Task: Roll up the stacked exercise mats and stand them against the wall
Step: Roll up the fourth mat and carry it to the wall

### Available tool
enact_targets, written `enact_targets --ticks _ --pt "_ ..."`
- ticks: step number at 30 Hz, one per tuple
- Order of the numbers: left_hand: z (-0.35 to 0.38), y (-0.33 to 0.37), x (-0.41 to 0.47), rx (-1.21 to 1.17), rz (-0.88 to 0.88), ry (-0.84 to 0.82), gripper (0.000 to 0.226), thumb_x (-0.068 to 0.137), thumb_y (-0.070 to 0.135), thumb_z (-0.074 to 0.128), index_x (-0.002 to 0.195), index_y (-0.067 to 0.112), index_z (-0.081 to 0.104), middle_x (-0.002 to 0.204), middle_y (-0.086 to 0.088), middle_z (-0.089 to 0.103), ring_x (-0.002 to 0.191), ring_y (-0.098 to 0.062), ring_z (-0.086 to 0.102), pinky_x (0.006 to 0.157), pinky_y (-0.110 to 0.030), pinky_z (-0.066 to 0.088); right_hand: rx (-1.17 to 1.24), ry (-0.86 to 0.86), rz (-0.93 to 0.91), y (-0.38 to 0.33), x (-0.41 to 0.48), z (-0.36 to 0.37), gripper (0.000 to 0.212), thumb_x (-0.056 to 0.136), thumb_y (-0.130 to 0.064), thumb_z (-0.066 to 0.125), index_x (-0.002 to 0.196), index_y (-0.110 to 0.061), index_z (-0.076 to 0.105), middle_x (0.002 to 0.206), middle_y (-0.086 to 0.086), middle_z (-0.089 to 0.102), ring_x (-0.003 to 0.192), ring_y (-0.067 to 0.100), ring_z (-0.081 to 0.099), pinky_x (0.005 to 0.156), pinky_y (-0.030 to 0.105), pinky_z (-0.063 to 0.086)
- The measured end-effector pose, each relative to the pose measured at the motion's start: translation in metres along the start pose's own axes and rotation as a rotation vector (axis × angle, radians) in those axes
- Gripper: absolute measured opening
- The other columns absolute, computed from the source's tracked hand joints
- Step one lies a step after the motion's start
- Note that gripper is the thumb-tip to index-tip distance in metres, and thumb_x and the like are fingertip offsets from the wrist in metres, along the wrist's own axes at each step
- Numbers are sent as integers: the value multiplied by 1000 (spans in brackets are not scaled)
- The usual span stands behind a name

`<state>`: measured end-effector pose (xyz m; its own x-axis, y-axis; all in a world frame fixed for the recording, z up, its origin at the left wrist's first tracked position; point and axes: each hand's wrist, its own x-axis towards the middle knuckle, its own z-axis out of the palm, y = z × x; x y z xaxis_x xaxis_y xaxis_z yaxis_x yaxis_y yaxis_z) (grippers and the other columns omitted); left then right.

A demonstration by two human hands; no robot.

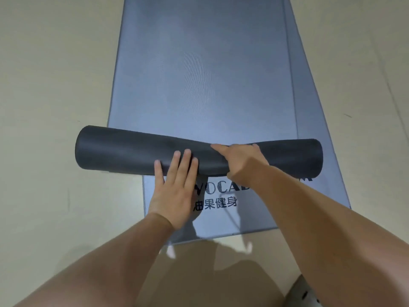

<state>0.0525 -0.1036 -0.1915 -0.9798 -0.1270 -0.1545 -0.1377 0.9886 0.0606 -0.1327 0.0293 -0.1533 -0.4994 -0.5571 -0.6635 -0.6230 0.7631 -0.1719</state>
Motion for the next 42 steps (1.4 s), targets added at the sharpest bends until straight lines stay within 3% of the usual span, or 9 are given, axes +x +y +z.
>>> enact_targets --ticks 3,6,12,15,18,22,30,37,42 --pt "9 15 -19 -9 83 70 78 92 41 39 158 3 19 168 -17 9 155 -39 7 118 -71 5 119 -112 -71 3 -15 -14 76 82 -9 65 144 -49 45 103 -8 63 96 21 62 83 35 55" --pt "4 17 -13 8 96 34 93 90 53 40 160 5 4 169 -18 3 157 -38 -3 119 -68 -5 125 -236 -87 8 -15 -28 72 77 -14 79 137 -43 53 110 -7 65 100 20 61 77 32 52" --pt "-4 13 7 73 27 -210 122 82 72 50 156 6 -21 167 -16 -23 154 -36 -22 118 -68 -7 114 -272 -33 9 2 -27 102 79 -26 88 159 -36 26 137 2 57 116 28 55 96 40 49" --pt "-7 14 22 86 -7 -221 127 82 76 51 154 7 -28 165 -15 -30 153 -35 -26 119 -68 -8 56 -222 14 12 1 -18 115 88 -26 78 166 -35 -6 170 13 18 154 37 25 125 56 23" --pt "-14 9 48 85 -22 -211 132 78 83 52 156 9 -26 167 -12 -25 154 -33 -22 119 -68 -8 44 99 38 8 -22 5 106 95 -33 66 164 -33 -14 174 13 -15 160 33 -13 126 63 -5" --pt "-28 -3 93 -8 -50 -221 143 65 87 63 160 15 -15 170 -8 -14 156 -32 -16 121 -65 -6 -171 479 54 -2 -46 59 113 85 -64 68 167 -21 3 172 22 -6 159 44 -5 122 72 0" --pt "-33 -11 135 18 -128 -251 161 48 94 67 159 17 -21 169 -7 -20 154 -32 -23 119 -66 -9 -181 345 139 13 -19 69 139 80 -73 71 153 -22 -37 163 16 -40 153 45 -29 118 77 -6" --pt "-31 4 122 34 -97 -25 115 84 71 57 162 13 -4 170 -11 -7 156 -36 -11 118 -71 -3 -169 335 129 38 26 17 149 67 -67 86 161 -32 -24 172 5 -23 158 34 -21 122 71 -9" --pt "-15 5 112 57 -99 -141 119 86 68 52 156 15 -28 165 -11 -29 153 -36 -25 118 -70 -4 -135 272 107 48 51 -15 147 63 -71 84 163 -34 -17 175 4 -12 160 33 -13 123 69 -7"
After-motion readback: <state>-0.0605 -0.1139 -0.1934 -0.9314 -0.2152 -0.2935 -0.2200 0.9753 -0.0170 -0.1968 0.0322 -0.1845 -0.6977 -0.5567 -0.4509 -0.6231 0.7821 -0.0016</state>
